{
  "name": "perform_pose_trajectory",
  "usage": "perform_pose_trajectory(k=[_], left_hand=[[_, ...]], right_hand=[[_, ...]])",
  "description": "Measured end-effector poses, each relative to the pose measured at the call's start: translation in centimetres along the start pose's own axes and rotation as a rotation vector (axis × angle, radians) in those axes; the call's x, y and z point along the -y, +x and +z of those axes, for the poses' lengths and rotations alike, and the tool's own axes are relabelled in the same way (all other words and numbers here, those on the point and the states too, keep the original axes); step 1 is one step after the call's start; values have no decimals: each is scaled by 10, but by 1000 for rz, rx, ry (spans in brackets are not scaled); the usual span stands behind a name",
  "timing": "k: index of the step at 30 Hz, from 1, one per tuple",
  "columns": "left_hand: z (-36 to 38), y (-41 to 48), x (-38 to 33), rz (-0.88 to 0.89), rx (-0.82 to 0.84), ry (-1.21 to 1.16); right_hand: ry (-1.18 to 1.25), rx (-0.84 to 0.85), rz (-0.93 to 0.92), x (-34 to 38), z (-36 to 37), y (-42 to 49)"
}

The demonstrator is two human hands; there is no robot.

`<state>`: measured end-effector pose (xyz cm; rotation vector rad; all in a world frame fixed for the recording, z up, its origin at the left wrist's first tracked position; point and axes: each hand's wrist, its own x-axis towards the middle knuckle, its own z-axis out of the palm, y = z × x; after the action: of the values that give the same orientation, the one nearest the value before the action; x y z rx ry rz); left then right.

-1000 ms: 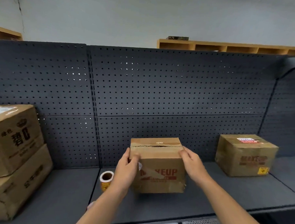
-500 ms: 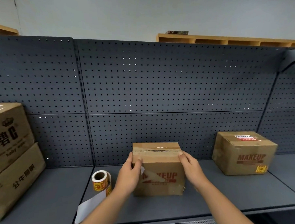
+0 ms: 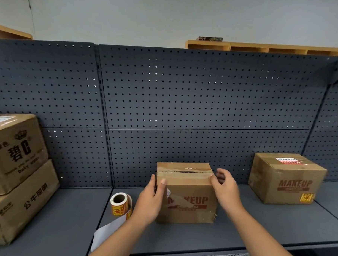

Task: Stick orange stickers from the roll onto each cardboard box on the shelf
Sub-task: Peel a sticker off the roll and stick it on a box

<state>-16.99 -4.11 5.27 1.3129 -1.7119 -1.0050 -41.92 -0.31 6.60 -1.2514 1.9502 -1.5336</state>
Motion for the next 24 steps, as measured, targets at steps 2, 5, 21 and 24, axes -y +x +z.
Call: perform_pose_trajectory(k=[2, 5, 21, 24], left_hand=[[-4, 0, 10, 9, -46, 30], [-11, -3, 30, 49, -196, 142], [-56, -25, 112, 27, -288, 854], [-61, -29, 117, -14, -277, 707]], right_hand=[[-79, -56, -70, 8, -1, -1], [-151, -88, -220, 23, 6, -12], [-373, 287, -1049, 41, 86, -87], [-343, 466, -1036, 35, 115, -104]])
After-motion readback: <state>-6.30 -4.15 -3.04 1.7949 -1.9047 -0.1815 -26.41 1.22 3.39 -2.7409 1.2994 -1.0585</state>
